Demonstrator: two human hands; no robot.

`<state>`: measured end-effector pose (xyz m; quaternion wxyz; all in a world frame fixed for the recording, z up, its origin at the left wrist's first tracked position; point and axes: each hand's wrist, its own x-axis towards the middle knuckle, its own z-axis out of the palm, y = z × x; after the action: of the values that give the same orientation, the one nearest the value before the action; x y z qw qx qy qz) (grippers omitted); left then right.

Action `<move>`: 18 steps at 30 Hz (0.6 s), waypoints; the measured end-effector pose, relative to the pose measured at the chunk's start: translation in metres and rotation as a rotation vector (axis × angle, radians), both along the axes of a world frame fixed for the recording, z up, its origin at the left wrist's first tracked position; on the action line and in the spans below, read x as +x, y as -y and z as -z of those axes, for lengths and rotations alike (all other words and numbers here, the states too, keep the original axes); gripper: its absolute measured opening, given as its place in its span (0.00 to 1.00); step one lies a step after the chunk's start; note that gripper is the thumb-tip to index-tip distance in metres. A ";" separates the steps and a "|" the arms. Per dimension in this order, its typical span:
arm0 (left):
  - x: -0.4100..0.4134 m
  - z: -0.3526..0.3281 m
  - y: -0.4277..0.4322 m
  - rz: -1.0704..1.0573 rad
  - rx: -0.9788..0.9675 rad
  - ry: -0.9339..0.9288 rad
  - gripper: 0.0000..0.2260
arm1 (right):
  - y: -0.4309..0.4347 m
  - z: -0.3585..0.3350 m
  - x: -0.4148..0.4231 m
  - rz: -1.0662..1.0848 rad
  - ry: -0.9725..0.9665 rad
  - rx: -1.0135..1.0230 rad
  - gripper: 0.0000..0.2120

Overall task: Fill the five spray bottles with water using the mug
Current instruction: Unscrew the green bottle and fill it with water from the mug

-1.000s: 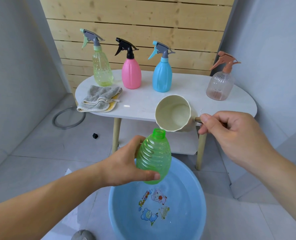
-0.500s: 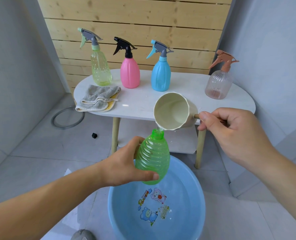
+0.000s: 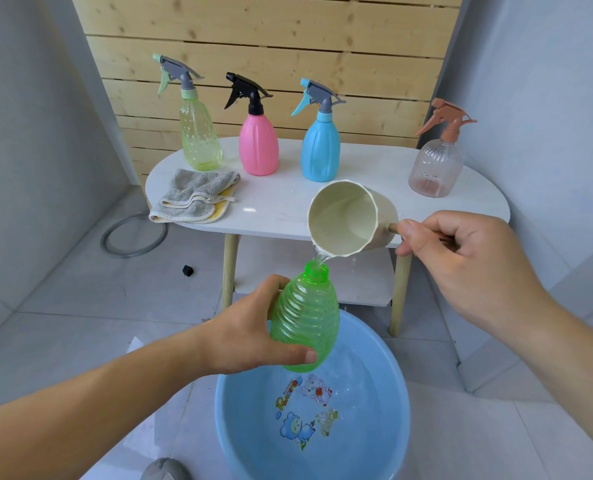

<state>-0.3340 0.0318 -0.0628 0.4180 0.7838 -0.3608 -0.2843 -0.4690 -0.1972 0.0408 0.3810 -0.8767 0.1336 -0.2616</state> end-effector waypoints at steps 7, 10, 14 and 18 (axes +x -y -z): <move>0.001 0.002 -0.001 -0.007 0.001 0.001 0.38 | 0.002 0.002 0.000 0.000 0.014 -0.025 0.14; 0.001 0.001 0.000 -0.005 -0.001 -0.005 0.38 | 0.003 0.002 0.001 -0.004 0.022 -0.027 0.13; 0.000 0.001 0.000 -0.001 0.003 -0.005 0.38 | 0.004 0.004 0.002 -0.005 0.032 -0.037 0.13; 0.000 0.002 -0.001 -0.002 0.007 -0.003 0.37 | 0.006 0.005 0.002 -0.009 0.049 -0.052 0.13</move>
<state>-0.3335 0.0325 -0.0646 0.4161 0.7851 -0.3585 -0.2863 -0.4672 -0.2032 0.0359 0.3626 -0.8801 0.1135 -0.2847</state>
